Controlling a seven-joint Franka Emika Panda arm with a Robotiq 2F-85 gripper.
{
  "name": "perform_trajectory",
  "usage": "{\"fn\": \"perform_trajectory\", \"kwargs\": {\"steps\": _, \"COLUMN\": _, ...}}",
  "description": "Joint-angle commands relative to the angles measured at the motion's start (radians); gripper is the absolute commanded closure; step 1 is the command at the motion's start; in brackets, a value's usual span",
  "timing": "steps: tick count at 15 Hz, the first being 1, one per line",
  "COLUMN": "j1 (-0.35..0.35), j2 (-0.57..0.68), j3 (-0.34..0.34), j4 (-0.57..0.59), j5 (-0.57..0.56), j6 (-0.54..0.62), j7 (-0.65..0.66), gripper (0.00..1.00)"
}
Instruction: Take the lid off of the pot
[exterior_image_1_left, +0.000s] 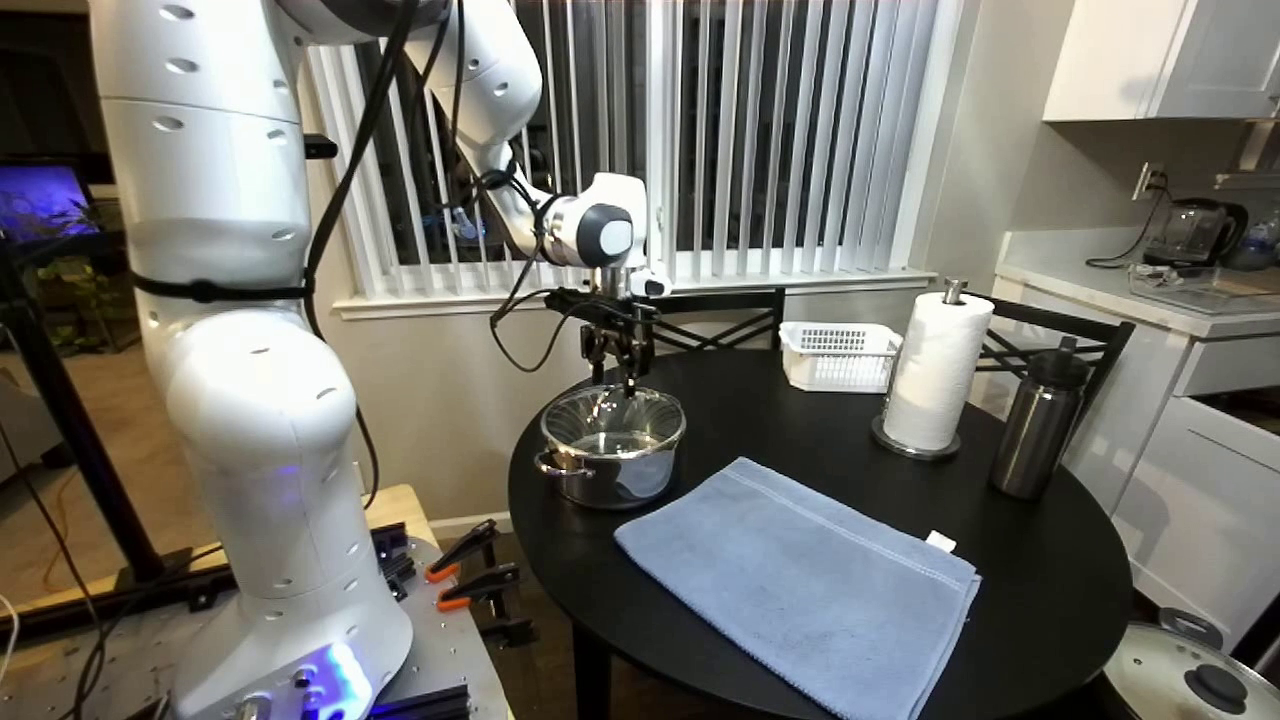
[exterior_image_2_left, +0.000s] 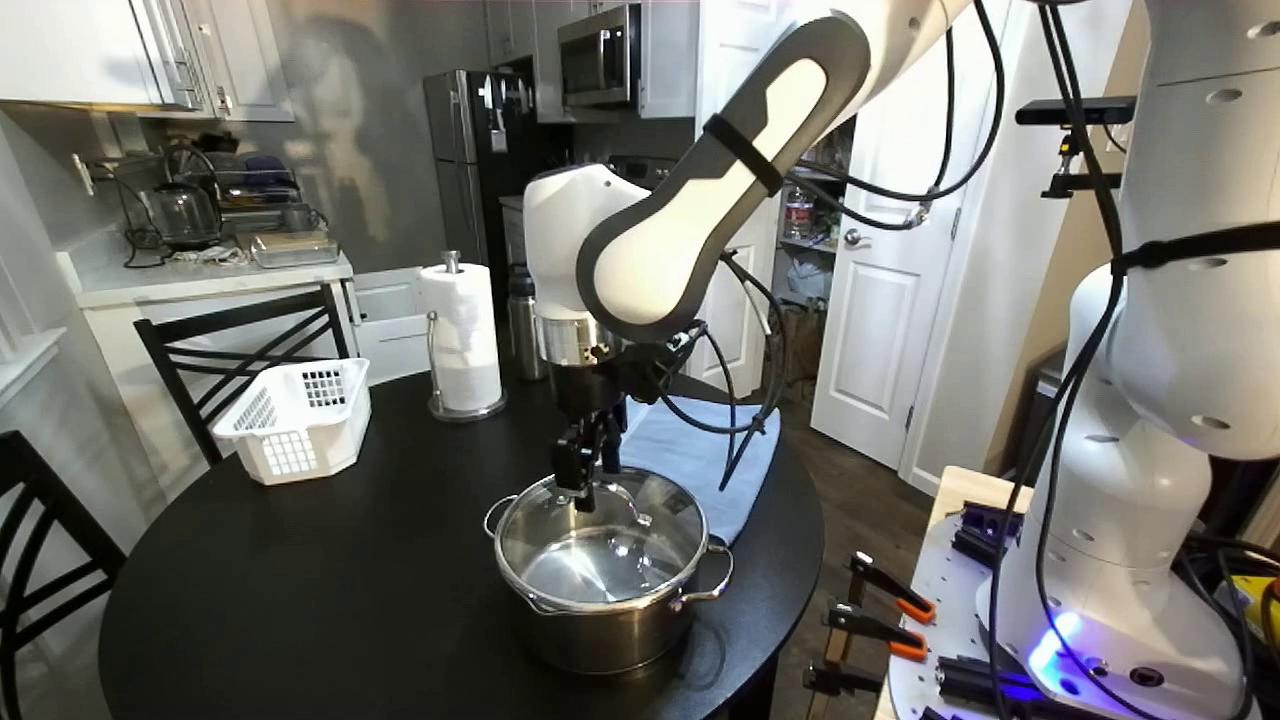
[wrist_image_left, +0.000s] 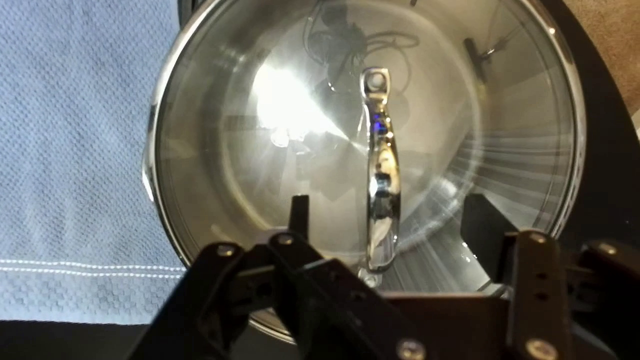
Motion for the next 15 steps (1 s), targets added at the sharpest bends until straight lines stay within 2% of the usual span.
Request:
{"fn": "perform_trajectory", "kwargs": {"steps": 1, "j1": -0.011, "j2": 0.01, "j3": -0.003, "j4": 0.006, "j5": 0.031, "j6": 0.019, "j7": -0.036, "gripper": 0.51}}
{"fn": "perform_trajectory", "kwargs": {"steps": 8, "j1": -0.009, "j2": 0.023, "j3": -0.007, "j4": 0.01, "j5": 0.029, "j6": 0.014, "j7": -0.035, "gripper": 0.96}}
{"fn": "perform_trajectory", "kwargs": {"steps": 10, "j1": -0.008, "j2": 0.016, "j3": -0.005, "j4": 0.005, "j5": 0.034, "j6": 0.017, "j7": -0.038, "gripper": 0.99}}
{"fn": "perform_trajectory", "kwargs": {"steps": 11, "j1": -0.006, "j2": 0.001, "j3": -0.002, "j4": -0.006, "j5": 0.037, "j6": 0.021, "j7": -0.039, "gripper": 0.96}}
{"fn": "perform_trajectory", "kwargs": {"steps": 15, "j1": 0.012, "j2": -0.104, "j3": 0.025, "j4": -0.062, "j5": 0.05, "j6": -0.034, "j7": -0.033, "gripper": 0.96}}
